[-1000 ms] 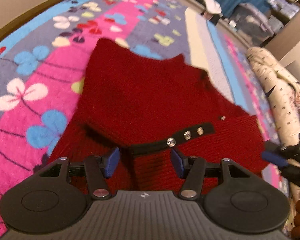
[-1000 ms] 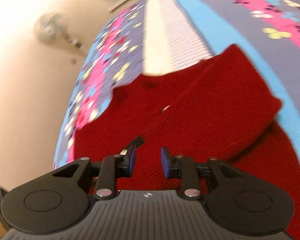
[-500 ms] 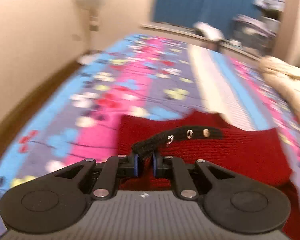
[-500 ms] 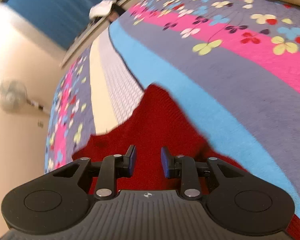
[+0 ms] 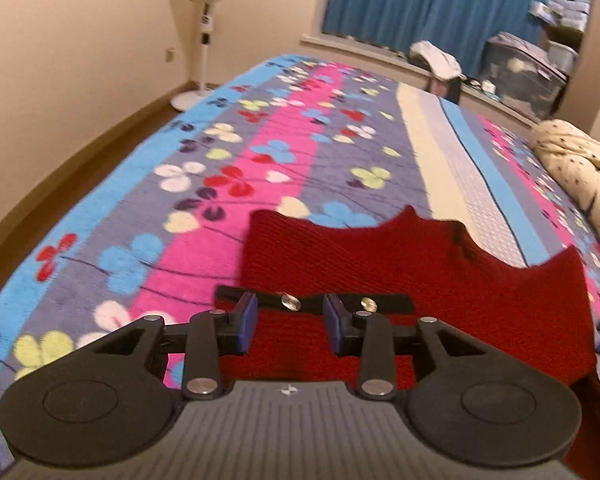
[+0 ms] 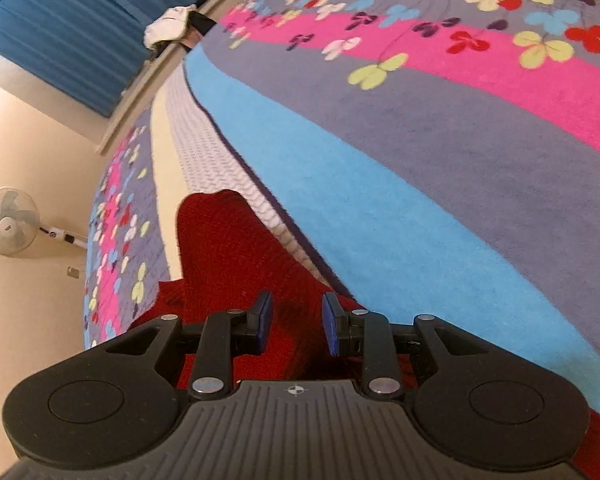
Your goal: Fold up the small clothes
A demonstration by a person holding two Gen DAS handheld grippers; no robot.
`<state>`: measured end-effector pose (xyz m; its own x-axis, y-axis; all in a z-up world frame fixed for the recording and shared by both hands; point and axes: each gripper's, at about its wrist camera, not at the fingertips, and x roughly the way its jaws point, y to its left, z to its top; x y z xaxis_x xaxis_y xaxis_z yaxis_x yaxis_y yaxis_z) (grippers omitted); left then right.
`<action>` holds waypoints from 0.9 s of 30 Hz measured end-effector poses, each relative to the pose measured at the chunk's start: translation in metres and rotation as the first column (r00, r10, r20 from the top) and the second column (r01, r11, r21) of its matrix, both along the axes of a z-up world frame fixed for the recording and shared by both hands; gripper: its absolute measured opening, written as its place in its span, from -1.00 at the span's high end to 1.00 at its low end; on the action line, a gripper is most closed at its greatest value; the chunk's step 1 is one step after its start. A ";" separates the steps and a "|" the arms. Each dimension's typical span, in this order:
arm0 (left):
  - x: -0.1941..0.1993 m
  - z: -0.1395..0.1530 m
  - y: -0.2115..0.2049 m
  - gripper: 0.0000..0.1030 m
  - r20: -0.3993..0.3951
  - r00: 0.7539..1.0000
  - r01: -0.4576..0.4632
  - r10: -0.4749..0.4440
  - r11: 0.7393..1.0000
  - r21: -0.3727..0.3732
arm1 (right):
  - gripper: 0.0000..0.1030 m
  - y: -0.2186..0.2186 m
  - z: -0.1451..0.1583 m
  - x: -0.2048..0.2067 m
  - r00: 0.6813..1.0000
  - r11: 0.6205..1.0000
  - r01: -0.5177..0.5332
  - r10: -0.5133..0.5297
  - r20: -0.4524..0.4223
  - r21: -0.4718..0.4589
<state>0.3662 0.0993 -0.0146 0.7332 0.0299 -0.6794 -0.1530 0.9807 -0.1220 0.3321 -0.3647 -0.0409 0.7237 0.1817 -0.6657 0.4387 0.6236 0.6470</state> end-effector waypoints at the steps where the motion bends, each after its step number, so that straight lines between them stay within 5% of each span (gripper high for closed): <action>1: -0.002 0.000 -0.003 0.22 -0.001 1.000 0.007 -0.008 1.000 -0.002 | 0.38 0.003 0.000 0.004 0.999 1.000 -0.028 0.028 0.017 0.001; 3: -0.002 0.000 -0.006 0.22 0.000 1.000 0.026 -0.026 1.000 -0.007 | 0.23 0.009 0.001 0.011 0.997 0.997 -0.064 0.065 0.031 -0.031; 10: -0.002 0.001 -0.008 0.22 0.020 0.999 0.033 -0.033 0.999 -0.019 | 0.18 0.027 0.018 0.022 0.983 0.977 -0.137 0.155 0.102 -0.164; 17: -0.004 0.004 -0.009 0.22 0.040 0.999 0.034 -0.034 0.999 -0.003 | 0.19 0.051 0.009 0.052 0.920 0.899 -0.331 0.374 0.112 -0.285; 22: -0.004 0.003 -0.012 0.22 0.047 0.998 0.046 -0.046 0.999 0.016 | 0.49 0.025 -0.024 0.076 0.954 0.882 -0.278 0.299 -0.004 -0.380; 24: -0.004 0.002 -0.014 0.22 0.047 0.997 0.054 -0.055 0.998 0.024 | 0.80 0.015 -0.035 0.079 0.970 0.871 -0.231 0.240 -0.036 -0.434; 27: -0.003 0.003 -0.016 0.22 0.054 0.996 0.065 -0.067 0.997 0.029 | 0.85 0.004 -0.035 0.081 0.977 0.903 -0.207 0.212 -0.028 -0.378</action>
